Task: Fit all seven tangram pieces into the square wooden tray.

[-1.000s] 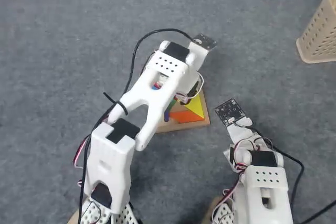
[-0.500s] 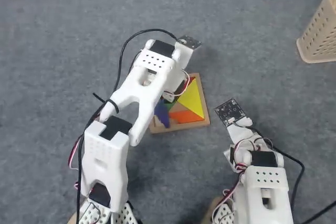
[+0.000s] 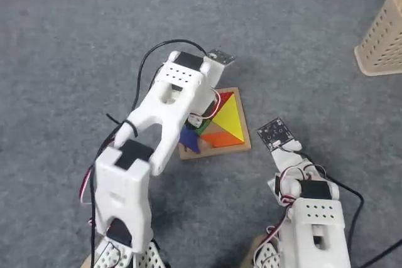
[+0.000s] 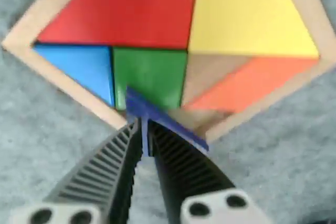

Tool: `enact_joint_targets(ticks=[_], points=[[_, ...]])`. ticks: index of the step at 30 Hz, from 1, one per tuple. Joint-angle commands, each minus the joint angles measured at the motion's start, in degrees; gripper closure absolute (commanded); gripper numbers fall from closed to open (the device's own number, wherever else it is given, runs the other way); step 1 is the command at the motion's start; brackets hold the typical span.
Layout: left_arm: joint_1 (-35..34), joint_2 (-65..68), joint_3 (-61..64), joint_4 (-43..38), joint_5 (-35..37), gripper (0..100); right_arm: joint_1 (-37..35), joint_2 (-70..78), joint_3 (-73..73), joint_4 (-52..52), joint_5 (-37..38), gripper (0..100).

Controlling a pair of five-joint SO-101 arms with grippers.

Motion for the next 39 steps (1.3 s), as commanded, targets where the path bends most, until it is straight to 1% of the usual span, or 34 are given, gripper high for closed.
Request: enact_joint_targets(ticks=[1, 3, 5, 8, 11, 19, 22, 24, 28, 31, 39], points=[[-0.9, -16.9, 8.2, -4.4, -3.0, 99, 0.6, -1.5, -0.2, 0.1, 0.6, 99.2], [-3.2, -22.9, 15.1, -8.4, -3.9, 99, 0.6, -1.5, -0.2, 0.1, 0.6, 99.2], [-6.1, -26.0, 22.1, -14.3, -4.1, 99, 0.6, -1.5, -0.2, 0.1, 0.6, 99.2], [-9.4, -26.1, 28.8, -20.7, -3.9, 99, 0.6, -1.5, -0.2, 0.1, 0.6, 99.2], [-10.1, -24.4, 31.3, -23.0, -3.7, 99, 0.6, -1.5, -0.2, 0.1, 0.6, 99.2], [-9.0, -20.0, 32.2, -24.4, -2.1, 99, 0.6, -1.5, -0.2, 0.1, 0.6, 99.2], [-6.2, -18.3, 32.8, -24.5, -1.5, 99, 0.6, -1.5, -0.2, 0.1, 0.6, 99.2], [-4.6, -18.0, 33.0, -24.3, 0.5, 99, 0.6, -1.5, -0.2, 0.1, 0.6, 99.2], [-2.6, -17.5, 33.1, -23.9, 2.3, 99, 0.6, -1.5, -0.2, 0.2, 0.6, 99.2], [-2.2, -17.8, 32.9, -22.1, 4.0, 99, 0.6, -1.5, -0.2, 0.2, 0.6, 99.2], [-1.9, -17.9, 32.7, -18.9, 5.5, 99, 0.6, -1.5, -0.2, 0.2, 0.6, 99.2]])
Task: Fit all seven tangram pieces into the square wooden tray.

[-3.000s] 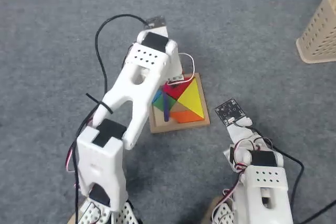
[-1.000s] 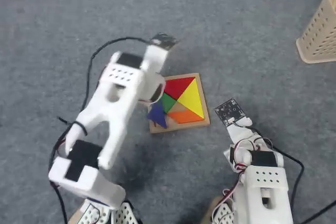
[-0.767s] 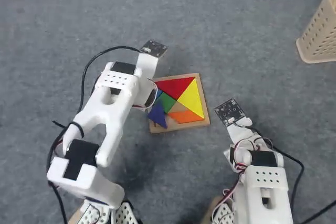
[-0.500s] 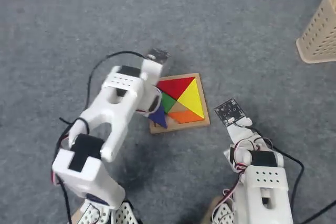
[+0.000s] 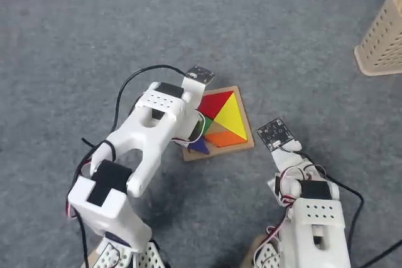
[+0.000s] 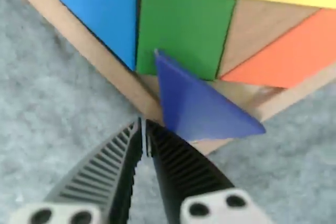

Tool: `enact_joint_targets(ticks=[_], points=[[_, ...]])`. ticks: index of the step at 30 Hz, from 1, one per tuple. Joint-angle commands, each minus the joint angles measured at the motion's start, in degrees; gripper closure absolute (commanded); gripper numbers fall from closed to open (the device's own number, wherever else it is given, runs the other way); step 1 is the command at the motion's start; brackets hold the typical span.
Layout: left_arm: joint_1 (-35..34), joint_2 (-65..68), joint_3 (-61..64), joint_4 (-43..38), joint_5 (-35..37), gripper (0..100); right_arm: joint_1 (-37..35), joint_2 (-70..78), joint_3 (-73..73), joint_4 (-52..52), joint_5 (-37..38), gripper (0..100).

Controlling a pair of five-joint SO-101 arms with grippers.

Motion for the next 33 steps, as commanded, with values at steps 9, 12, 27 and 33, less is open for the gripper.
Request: enact_joint_targets(ticks=[9, 12, 27, 33], points=[[0.8, -0.9, -0.7, 2.7, 2.3, 99, 0.6, -1.5, -0.2, 0.2, 0.5, 99.2], [0.8, -0.9, -1.1, 3.8, 4.1, 99, 0.6, -1.5, -0.2, 0.2, 0.5, 99.2], [5.2, -1.1, -9.6, 9.4, 8.4, 99, 0.6, -1.5, -0.2, 0.2, 0.5, 99.2], [9.0, -1.4, -10.3, 9.1, 8.3, 99, 0.6, -1.5, -0.2, 0.2, 0.5, 99.2]])
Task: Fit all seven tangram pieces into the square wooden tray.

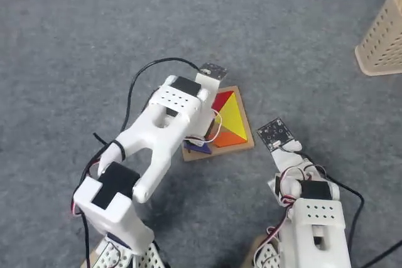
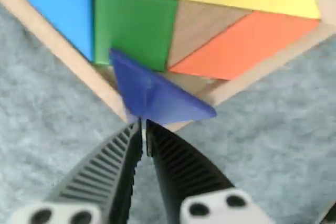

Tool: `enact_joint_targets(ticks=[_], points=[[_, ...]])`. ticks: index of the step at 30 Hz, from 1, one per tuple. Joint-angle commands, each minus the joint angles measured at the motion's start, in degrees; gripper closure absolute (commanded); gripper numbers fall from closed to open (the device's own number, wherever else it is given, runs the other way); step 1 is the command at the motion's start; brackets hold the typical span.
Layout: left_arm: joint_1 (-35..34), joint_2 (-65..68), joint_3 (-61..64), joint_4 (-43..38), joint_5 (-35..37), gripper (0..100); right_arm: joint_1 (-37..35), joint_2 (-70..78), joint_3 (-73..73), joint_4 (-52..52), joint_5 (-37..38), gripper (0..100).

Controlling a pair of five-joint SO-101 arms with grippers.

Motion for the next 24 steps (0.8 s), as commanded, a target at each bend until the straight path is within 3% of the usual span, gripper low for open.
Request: enact_joint_targets(ticks=[1, 7, 24], points=[[3.5, -1.6, -2.5, 0.2, 0.5, 99, 0.6, -1.5, -0.2, 0.2, 0.5, 99.2], [7.4, -1.2, -2.4, 0.1, 0.4, 99, 0.6, -1.5, -0.2, 0.2, 0.5, 99.2], [6.4, -1.1, -2.2, -4.3, 0.8, 99, 0.6, -1.5, -0.2, 0.2, 0.5, 99.2]])
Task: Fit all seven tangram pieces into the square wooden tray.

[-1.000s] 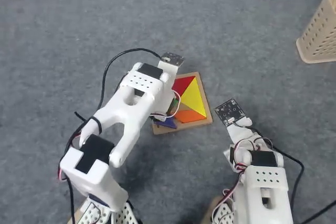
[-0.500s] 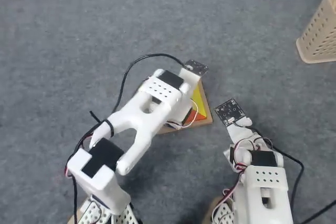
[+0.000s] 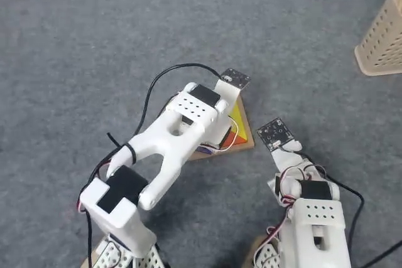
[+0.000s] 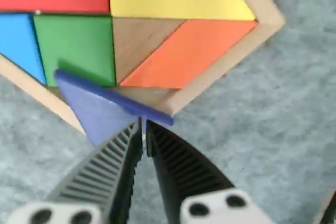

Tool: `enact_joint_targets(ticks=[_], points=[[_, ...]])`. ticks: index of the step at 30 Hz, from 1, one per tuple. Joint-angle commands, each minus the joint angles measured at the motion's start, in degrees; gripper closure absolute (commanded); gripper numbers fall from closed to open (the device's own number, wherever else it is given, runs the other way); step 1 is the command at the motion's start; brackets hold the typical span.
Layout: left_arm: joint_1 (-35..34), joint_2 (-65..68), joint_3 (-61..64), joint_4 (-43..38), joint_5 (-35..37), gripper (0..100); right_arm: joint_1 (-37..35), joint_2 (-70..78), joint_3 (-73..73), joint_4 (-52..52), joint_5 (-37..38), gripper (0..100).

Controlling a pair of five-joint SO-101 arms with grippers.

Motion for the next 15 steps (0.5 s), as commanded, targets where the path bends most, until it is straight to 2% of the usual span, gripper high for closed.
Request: enact_joint_targets(ticks=[1, 8, 15], points=[[-0.4, -1.1, -2.1, -1.8, 0.4, 99, 0.6, -1.5, -0.2, 0.2, 0.5, 99.2], [-0.4, -0.9, -2.0, -1.8, 0.4, 99, 0.6, -1.5, -0.2, 0.2, 0.5, 99.2], [-0.4, 5.3, -3.2, -1.8, 0.4, 99, 0.6, -1.5, -0.2, 0.2, 0.5, 99.2]])
